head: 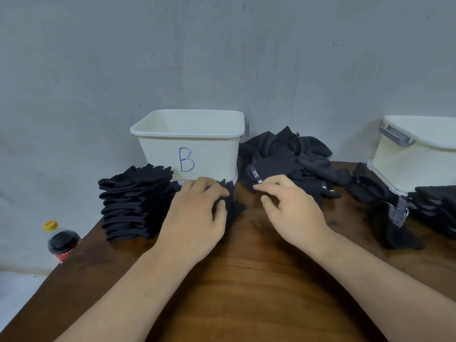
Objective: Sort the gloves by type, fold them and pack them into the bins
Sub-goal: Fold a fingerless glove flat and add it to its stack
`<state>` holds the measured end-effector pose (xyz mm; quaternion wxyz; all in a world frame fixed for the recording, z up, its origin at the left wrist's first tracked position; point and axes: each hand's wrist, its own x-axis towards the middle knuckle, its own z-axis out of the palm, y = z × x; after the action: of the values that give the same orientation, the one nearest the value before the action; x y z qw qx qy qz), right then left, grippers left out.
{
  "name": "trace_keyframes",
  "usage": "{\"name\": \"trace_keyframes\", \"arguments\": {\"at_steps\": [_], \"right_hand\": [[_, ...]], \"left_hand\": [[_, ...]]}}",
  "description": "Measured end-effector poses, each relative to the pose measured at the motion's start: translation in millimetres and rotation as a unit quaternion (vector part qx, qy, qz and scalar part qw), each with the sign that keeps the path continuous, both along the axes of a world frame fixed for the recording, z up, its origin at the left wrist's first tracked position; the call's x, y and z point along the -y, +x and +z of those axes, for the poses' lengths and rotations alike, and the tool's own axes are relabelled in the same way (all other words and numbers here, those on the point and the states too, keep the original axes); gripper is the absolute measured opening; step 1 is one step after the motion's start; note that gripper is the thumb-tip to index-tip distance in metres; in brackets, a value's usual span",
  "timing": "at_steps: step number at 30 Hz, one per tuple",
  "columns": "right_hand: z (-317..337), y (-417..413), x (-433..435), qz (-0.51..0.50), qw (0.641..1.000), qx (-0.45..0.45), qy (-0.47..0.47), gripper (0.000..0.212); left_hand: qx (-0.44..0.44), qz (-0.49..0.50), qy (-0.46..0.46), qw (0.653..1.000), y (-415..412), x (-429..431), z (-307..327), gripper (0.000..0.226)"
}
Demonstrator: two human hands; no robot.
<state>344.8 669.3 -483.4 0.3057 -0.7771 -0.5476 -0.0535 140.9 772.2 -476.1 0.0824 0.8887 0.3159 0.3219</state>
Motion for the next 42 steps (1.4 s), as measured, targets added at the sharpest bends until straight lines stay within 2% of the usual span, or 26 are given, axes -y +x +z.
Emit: {"name": "trace_keyframes", "arguments": {"at_steps": [4,7,9,12,14,18,20,21,23,25,28,30,33,36,40,42], "right_hand": [[-6,19,4,-0.006,0.986,0.143,-0.08,0.04],[-3,25,-8,-0.003,0.973,0.186,-0.137,0.043],[-5,27,-12,-0.001,0.97,0.196,-0.141,0.046],[-8,33,-5,0.006,0.975,0.202,-0.089,0.058],[-4,36,7,0.028,0.978,0.204,-0.037,0.06],[6,35,49,0.091,0.979,0.176,0.036,0.05],[4,36,73,0.126,0.978,0.16,0.05,0.043],[2,37,85,0.137,0.978,0.144,0.056,0.04],[-1,40,105,0.148,0.983,0.084,0.071,0.037],[-3,41,120,0.148,0.984,-0.017,0.094,0.036],[-6,41,130,0.122,0.962,-0.204,0.134,0.043],[-1,44,129,0.087,0.943,-0.276,0.164,0.045],[6,56,126,0.08,0.907,-0.368,0.19,0.043],[5,67,121,0.083,0.872,-0.44,0.2,0.043],[-6,78,116,0.022,0.89,-0.412,0.197,0.039],[-11,81,115,0.006,0.899,-0.395,0.19,0.038]], "left_hand": [[0.004,-0.022,0.012,1.0,13,12,-4,0.03],[-0.009,-0.036,0.04,0.998,22,20,-10,0.029],[-0.022,-0.046,0.06,0.997,26,25,-14,0.029],[-0.034,-0.059,0.091,0.994,27,31,-16,0.032],[-0.022,-0.069,0.1,0.992,26,36,-18,0.04],[0.015,-0.066,0.064,0.996,36,49,-20,0.073],[0.019,-0.067,0.067,0.995,46,57,-20,0.079],[0.021,-0.074,0.076,0.994,51,60,-21,0.073],[0.034,-0.093,0.091,0.991,59,69,-21,0.047],[0.063,-0.108,0.078,0.989,67,80,-18,0.024],[0.106,-0.116,-0.023,0.987,79,105,-6,0.015],[0.143,-0.131,-0.103,0.976,87,115,1,0.01],[0.186,-0.142,-0.18,0.955,93,115,8,0.014],[0.181,-0.126,-0.246,0.944,92,102,1,0.027],[0.085,-0.074,-0.274,0.955,85,84,-13,0.048],[0.008,-0.045,-0.242,0.969,81,78,-16,0.052]]}}
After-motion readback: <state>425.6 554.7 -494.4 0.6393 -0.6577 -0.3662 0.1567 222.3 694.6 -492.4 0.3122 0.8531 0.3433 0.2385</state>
